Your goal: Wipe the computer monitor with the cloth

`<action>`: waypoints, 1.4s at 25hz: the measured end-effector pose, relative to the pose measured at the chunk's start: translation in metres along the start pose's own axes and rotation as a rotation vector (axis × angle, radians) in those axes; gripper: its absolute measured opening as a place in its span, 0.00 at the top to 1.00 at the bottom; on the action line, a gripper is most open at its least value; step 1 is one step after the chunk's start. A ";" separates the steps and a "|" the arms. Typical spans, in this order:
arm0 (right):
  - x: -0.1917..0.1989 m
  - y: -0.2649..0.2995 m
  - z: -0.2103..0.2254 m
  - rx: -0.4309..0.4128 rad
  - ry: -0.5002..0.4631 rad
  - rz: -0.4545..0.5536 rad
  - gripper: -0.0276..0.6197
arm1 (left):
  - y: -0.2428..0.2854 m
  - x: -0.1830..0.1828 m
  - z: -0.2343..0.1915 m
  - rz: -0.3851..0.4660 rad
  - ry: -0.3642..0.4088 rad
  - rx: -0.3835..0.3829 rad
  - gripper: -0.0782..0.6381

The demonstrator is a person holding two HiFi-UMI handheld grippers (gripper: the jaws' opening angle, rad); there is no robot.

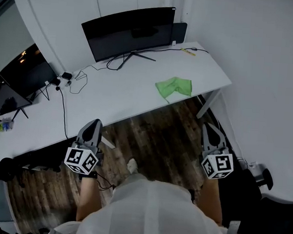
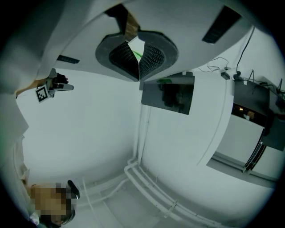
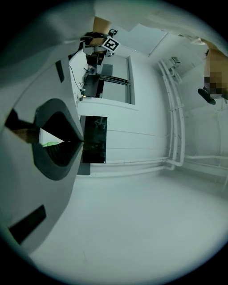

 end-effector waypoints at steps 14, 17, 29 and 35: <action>0.028 0.040 0.017 -0.046 0.039 -0.064 0.94 | 0.038 0.009 -0.021 0.001 -0.100 -0.001 0.87; 0.034 0.077 0.023 -0.064 0.062 -0.060 0.94 | 0.070 0.016 -0.038 0.005 -0.135 -0.003 0.87; 0.054 0.256 0.050 -0.133 0.028 -0.136 0.94 | 0.242 0.030 -0.100 -0.041 -0.127 0.063 0.87; 0.081 0.316 0.052 -0.178 0.007 -0.219 0.87 | 0.298 0.035 -0.116 -0.054 -0.126 0.127 0.87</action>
Point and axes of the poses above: the fingertips, and each gripper's own axes: y forward along the fingers, z to its right, x out of its underside, the point moved 1 cm from there along -y, backward along the fingers
